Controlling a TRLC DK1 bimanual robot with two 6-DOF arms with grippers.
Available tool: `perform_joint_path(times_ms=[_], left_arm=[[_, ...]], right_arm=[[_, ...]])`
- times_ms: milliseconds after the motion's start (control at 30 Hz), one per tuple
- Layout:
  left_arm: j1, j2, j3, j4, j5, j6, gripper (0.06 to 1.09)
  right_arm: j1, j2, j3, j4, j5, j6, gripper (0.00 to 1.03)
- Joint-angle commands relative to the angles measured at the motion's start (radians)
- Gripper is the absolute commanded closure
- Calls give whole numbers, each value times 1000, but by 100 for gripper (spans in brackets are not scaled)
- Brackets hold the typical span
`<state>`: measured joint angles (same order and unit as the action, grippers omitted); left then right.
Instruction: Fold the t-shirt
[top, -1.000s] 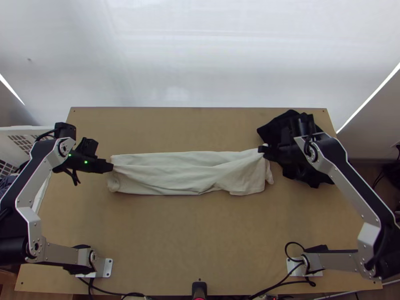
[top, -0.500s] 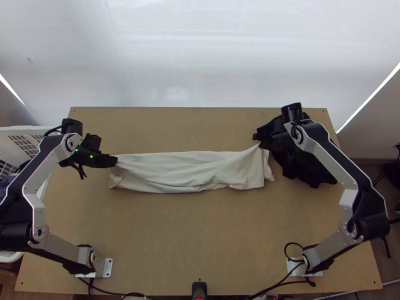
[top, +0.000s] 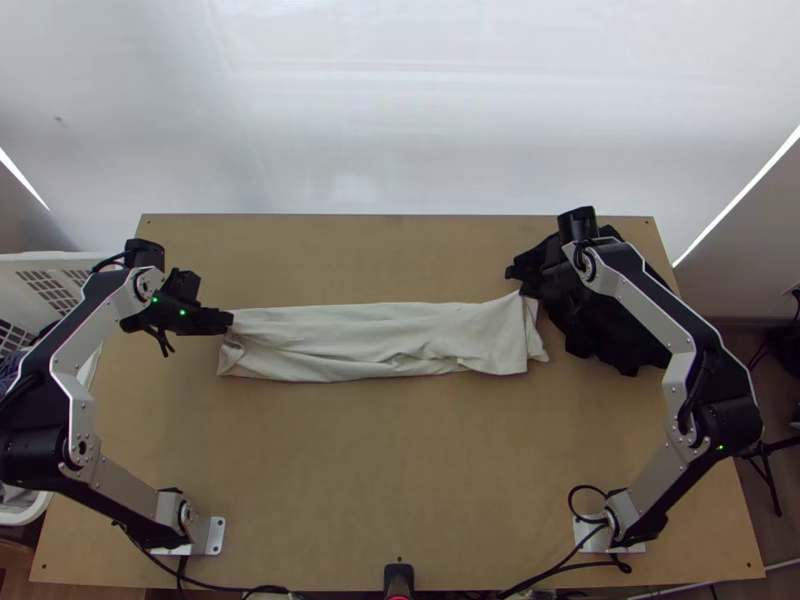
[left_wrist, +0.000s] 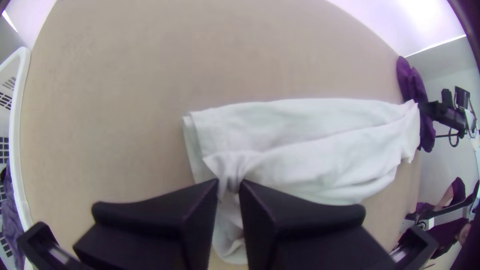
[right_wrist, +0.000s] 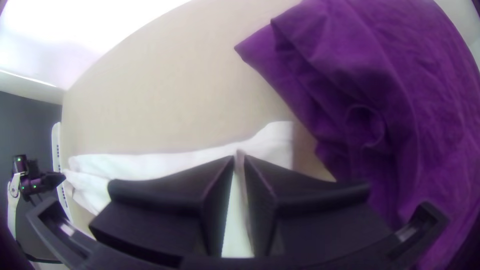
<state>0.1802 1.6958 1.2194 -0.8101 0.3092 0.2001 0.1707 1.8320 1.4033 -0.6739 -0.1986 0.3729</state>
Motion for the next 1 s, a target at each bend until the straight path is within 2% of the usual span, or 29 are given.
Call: perform_joint_path(times_ms=[0, 33, 67, 100, 133, 267, 433, 533, 633, 733, 967], left_arm=[[-8, -96, -52, 48, 166, -18, 56], [-2, -117, -75, 72, 211, -25, 56], [-4, -127, -90, 98, 212, -44, 45], [-7, -131, -98, 92, 214, -44, 22], [-15, -137, -103, 89, 212, -39, 10], [18, -156, -89, 98, 215, -100, 10], [77, -177, -106, 61, 215, -117, 10], [96, -206, -135, 77, 172, -128, 10], [114, -245, -170, 63, 160, -120, 10], [131, -272, -228, 71, 159, -62, 10], [166, -337, -324, 226, 162, -25, 10]], right_arm=[[4, -4, 5, 7, 2, 14, 72], [7, -16, 5, 7, 4, 11, 71], [12, -34, 5, 7, 8, 11, 71], [16, -57, 10, 7, 16, 9, 71], [23, -83, 17, 7, 34, 9, 69], [73, -197, 88, -15, 67, 20, 68], [257, -192, 252, -167, 67, 52, 67], [383, -103, 355, -243, 62, 50, 56], [492, -5, 422, -262, 56, 83, 56], [575, 96, 491, -266, 48, 115, 56], [612, 305, 614, -270, -33, 175, 56]])
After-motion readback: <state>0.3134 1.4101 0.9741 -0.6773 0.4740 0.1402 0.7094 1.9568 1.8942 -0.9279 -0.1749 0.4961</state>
